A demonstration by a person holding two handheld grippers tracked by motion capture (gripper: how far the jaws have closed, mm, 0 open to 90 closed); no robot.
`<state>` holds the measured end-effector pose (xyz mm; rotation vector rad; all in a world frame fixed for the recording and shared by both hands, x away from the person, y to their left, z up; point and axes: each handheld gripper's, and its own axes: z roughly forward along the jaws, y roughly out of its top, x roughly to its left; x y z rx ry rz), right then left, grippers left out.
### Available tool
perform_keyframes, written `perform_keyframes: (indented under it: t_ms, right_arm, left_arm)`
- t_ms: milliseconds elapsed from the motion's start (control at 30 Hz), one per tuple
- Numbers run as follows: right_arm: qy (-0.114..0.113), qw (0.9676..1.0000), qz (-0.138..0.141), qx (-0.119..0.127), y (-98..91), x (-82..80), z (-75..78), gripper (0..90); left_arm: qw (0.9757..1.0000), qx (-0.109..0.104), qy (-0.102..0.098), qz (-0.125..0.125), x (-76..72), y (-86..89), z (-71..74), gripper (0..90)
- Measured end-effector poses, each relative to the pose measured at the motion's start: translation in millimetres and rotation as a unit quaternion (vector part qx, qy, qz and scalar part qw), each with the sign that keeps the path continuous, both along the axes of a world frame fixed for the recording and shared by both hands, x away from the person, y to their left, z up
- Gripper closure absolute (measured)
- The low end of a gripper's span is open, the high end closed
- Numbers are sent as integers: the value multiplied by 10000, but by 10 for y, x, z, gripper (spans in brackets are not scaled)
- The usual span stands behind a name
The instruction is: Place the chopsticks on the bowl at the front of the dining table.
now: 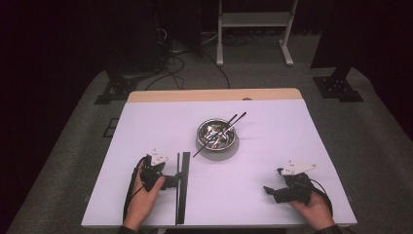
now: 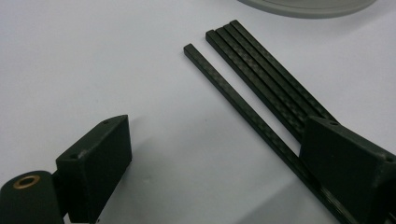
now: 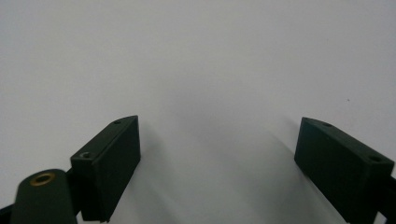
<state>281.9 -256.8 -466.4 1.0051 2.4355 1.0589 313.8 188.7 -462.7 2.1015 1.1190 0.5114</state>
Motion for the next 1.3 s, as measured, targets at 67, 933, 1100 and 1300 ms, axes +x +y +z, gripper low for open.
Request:
perform_keyframes:
  t_ms: [67,933,1100,1300]
  right_arm:
    - [-1,10000,0,0,0,0,0,126]
    - [1,10000,-3,-2,1,0,1,126]
    - [1,10000,-2,-1,1,1,1,126]
    - [-2,10000,2,-3,1,1,1,126]
  left_arm:
    - [10000,-14,11,-13,-29,1,0,85]
    - [9999,6,-9,-113,-488,4,1,85]
    - [9999,36,21,-114,-601,-5,7,85]
    - [9999,59,62,-103,-716,-23,15,85]
